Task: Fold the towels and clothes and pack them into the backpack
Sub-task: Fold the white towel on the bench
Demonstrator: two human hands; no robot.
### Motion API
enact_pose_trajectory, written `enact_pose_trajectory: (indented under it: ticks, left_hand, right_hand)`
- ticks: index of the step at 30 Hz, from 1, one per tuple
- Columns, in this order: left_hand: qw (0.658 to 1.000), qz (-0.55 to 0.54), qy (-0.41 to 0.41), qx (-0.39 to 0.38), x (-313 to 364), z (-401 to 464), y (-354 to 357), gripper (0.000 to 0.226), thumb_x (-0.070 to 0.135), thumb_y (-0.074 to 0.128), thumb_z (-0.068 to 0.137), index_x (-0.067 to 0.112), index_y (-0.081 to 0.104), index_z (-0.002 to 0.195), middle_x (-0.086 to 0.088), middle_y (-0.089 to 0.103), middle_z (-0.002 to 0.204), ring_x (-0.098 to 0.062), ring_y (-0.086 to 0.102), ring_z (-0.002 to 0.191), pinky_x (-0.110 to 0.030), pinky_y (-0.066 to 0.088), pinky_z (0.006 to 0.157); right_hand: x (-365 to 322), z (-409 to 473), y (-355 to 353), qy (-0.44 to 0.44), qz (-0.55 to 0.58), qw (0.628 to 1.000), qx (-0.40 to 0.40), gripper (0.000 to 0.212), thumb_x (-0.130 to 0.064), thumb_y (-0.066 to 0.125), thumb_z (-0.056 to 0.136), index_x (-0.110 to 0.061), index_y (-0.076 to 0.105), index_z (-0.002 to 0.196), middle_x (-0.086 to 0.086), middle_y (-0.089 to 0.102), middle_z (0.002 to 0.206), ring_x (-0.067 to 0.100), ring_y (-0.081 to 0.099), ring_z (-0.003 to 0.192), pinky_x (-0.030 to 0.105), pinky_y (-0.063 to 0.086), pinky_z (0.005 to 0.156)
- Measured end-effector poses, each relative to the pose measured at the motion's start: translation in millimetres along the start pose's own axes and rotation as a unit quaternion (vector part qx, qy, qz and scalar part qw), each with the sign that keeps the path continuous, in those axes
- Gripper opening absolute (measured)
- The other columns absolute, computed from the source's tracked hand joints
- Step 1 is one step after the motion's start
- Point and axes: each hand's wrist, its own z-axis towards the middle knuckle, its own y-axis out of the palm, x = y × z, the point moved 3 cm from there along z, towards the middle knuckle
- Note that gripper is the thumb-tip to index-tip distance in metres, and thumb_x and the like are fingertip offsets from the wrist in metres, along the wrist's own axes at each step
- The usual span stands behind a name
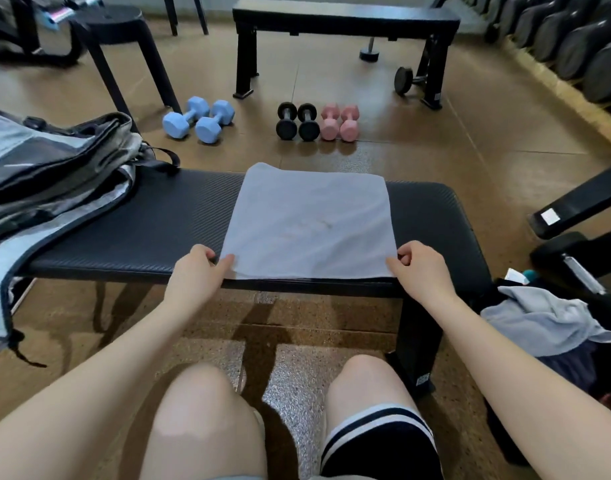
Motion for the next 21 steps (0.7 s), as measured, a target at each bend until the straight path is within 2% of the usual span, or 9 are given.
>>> enact_pose_trajectory:
  ticks: [3,5,8,11,13,15,17,19,21]
  left_hand:
    - [0.995,-0.054,-0.032,-0.072,7,5,1,0.040,0.036,0.057,0.088,0.008,0.046,0.061,-0.006,0.039,0.055,-0.021,0.037,0.052,-0.029,0.029,0.053]
    - [0.985,-0.123,-0.063,-0.099,10,6,4,0.030,0.030,0.061,0.085,0.009,0.049,0.067,-0.011,0.045,0.068,-0.021,0.040,0.062,-0.029,0.032,0.057]
    - [0.953,-0.267,-0.105,-0.097,13,4,8,0.017,0.021,0.061,0.086,0.009,0.050,0.082,-0.011,0.053,0.074,-0.020,0.049,0.066,-0.026,0.044,0.057]
    - [0.895,-0.409,-0.141,-0.105,16,0,3,0.012,0.011,0.059,0.089,0.004,0.053,0.080,-0.011,0.059,0.077,-0.018,0.058,0.066,-0.018,0.052,0.049]
    - [0.882,-0.434,-0.149,-0.109,15,0,-3,0.017,0.008,0.059,0.089,0.006,0.051,0.074,-0.011,0.055,0.071,-0.019,0.057,0.063,-0.017,0.053,0.048]
    - [0.908,-0.373,-0.130,-0.141,11,-3,-8,0.018,0.008,0.060,0.088,0.007,0.049,0.073,-0.008,0.051,0.058,-0.016,0.050,0.049,-0.017,0.046,0.041]
    - [0.954,-0.221,-0.097,-0.177,6,-8,-11,0.015,0.013,0.065,0.084,0.004,0.054,0.084,-0.005,0.054,0.053,-0.015,0.047,0.046,-0.022,0.038,0.043]
    - [0.990,-0.020,-0.038,-0.132,3,-10,-11,0.043,0.024,0.071,0.077,0.006,0.047,0.108,-0.003,0.057,0.081,-0.021,0.056,0.070,-0.029,0.042,0.057]
    - [0.994,0.074,0.076,0.001,15,-8,-14,0.057,0.029,0.067,0.080,0.008,0.040,0.125,-0.006,0.051,0.110,-0.028,0.054,0.100,-0.037,0.046,0.076]
  right_hand:
    - [-7,3,3,0.065,0.001,0.997,-0.035,0.027,-0.033,0.063,0.082,-0.011,0.049,0.076,0.005,0.049,0.070,0.024,0.051,0.067,0.033,0.039,0.057]
    - [-10,3,6,0.078,0.012,0.996,-0.042,0.028,-0.027,0.063,0.077,-0.010,0.044,0.065,0.005,0.043,0.061,0.023,0.046,0.058,0.028,0.030,0.050]
    - [-12,2,5,0.108,0.096,0.987,-0.068,0.030,-0.010,0.059,0.074,-0.012,0.038,0.053,0.004,0.036,0.054,0.020,0.035,0.051,0.028,0.024,0.051]
    - [-17,4,-1,0.148,0.163,0.971,-0.094,0.025,-0.009,0.059,0.077,-0.012,0.039,0.061,0.007,0.033,0.062,0.019,0.032,0.056,0.028,0.024,0.054]
    - [-20,3,-6,0.162,0.192,0.963,-0.094,0.017,-0.011,0.055,0.080,-0.011,0.042,0.068,0.007,0.037,0.067,0.019,0.038,0.058,0.026,0.027,0.052]
    - [-19,1,-11,0.161,0.184,0.964,-0.102,0.013,-0.009,0.052,0.082,-0.008,0.047,0.070,0.007,0.045,0.065,0.019,0.046,0.056,0.024,0.031,0.050]
    - [-14,-4,-16,0.152,0.076,0.977,-0.132,0.015,-0.012,0.055,0.081,-0.007,0.049,0.068,0.006,0.047,0.058,0.018,0.044,0.048,0.024,0.031,0.047]
    - [-10,-7,-22,0.117,-0.114,0.979,-0.123,0.022,-0.027,0.062,0.081,-0.009,0.051,0.074,0.005,0.051,0.064,0.021,0.052,0.056,0.027,0.037,0.050]
    - [-22,-8,-21,0.045,-0.225,0.973,-0.024,0.030,-0.039,0.058,0.086,-0.011,0.052,0.094,0.006,0.056,0.089,0.028,0.059,0.084,0.034,0.046,0.063]
